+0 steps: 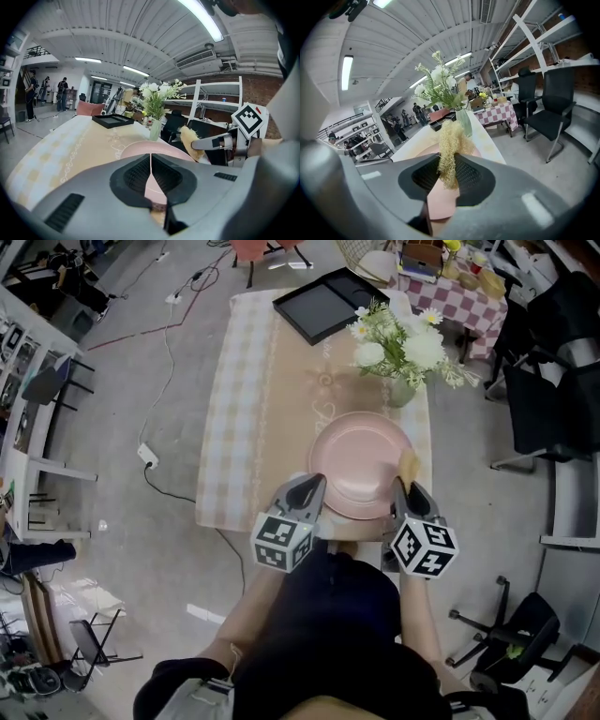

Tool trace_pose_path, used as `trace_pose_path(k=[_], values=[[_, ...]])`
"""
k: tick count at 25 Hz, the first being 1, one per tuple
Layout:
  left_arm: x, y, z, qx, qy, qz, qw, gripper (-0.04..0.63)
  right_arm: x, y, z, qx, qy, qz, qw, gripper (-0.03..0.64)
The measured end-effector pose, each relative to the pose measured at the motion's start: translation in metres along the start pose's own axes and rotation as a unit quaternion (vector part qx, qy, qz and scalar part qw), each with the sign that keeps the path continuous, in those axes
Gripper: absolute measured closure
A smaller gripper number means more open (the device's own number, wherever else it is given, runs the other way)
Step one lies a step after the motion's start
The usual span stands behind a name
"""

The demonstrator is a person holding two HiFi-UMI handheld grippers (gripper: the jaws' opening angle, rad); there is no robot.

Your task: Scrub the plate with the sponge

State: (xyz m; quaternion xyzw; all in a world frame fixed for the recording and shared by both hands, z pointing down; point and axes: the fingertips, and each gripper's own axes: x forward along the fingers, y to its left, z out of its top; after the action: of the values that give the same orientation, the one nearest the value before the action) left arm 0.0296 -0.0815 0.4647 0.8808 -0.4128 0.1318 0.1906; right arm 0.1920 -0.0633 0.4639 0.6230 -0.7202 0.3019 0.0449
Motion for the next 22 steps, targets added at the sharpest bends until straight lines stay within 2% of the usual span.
trace_pose_path(k=[9,22], values=[[0.014,0.016,0.010,0.011,0.014,-0.025,0.9995,0.578,0.023,0.005,0.012,-0.009,-0.007,-0.038,0.999,0.534],[0.019,0.032,-0.006,-0.027,0.023,-0.026,0.9990,0.578,0.067,-0.008,0.006,-0.024,0.027,-0.085,0.996,0.531]])
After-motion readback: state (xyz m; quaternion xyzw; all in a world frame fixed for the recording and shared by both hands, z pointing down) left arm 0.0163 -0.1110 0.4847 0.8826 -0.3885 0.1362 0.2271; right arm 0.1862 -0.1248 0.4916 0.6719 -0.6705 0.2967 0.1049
